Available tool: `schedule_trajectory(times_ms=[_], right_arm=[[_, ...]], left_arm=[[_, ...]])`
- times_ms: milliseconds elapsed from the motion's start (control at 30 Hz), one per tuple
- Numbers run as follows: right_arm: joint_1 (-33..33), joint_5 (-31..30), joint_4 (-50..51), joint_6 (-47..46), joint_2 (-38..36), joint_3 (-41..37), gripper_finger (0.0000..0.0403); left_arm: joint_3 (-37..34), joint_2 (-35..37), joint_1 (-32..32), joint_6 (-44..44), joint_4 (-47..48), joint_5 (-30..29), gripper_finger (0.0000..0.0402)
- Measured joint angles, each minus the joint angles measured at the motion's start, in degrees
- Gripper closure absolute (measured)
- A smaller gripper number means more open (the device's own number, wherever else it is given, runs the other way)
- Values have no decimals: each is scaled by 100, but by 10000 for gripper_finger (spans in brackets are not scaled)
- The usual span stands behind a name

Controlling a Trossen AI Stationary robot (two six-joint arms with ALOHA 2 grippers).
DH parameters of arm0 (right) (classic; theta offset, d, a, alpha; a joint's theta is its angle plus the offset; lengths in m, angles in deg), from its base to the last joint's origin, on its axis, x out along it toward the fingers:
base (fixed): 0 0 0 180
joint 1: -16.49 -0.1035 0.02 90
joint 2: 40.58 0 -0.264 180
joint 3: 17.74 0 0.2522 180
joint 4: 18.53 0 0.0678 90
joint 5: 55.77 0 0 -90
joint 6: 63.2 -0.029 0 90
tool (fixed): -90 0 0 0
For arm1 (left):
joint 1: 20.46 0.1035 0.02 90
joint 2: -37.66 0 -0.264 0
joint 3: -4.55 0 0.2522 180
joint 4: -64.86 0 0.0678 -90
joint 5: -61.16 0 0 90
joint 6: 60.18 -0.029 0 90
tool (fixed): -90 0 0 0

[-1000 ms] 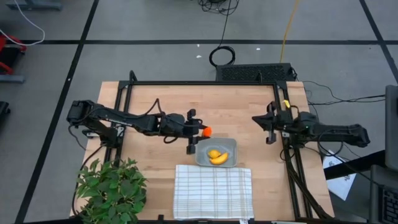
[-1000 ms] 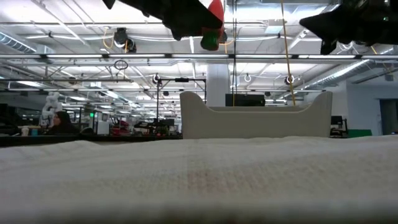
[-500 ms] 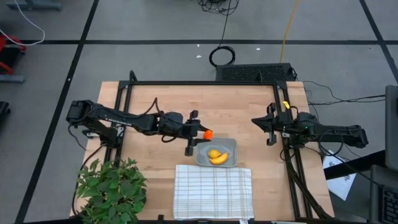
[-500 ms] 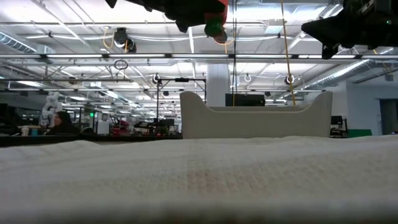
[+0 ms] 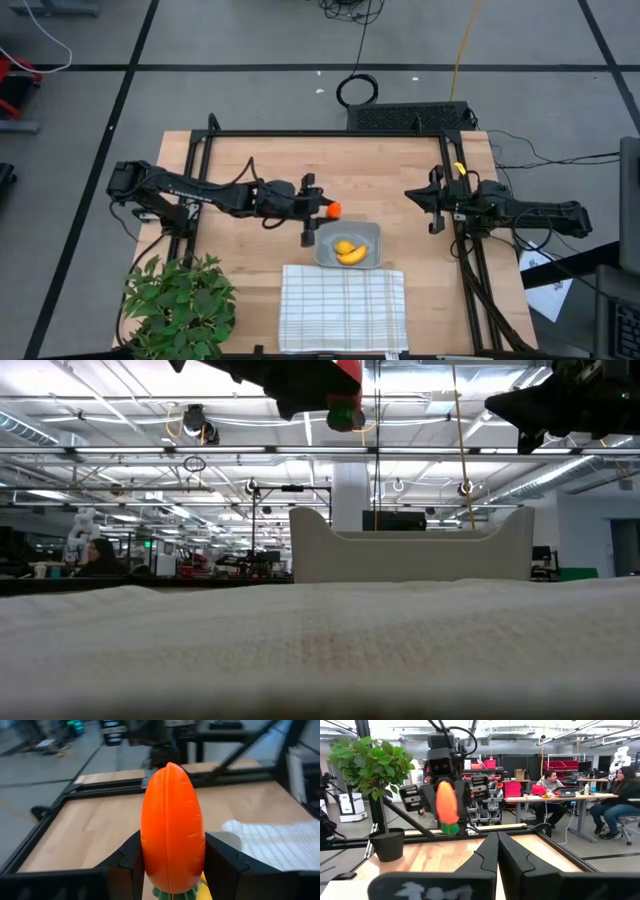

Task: Pick and placing Produce into tupperware
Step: Put the orange carrot into the bin

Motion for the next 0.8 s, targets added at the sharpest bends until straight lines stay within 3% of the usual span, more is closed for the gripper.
schedule_trajectory(times_ms=[100,433,800], right_arm=[[0,0,3,0,0,0,403],[2,-2,8,1,1,-2,403],[0,-2,52,24,0,-4,403]], left_arm=[[0,2,57,282,-9,-118,254],[88,-8,243,589,67,312,245],[1006,-9,258,406,1518,329,243]])
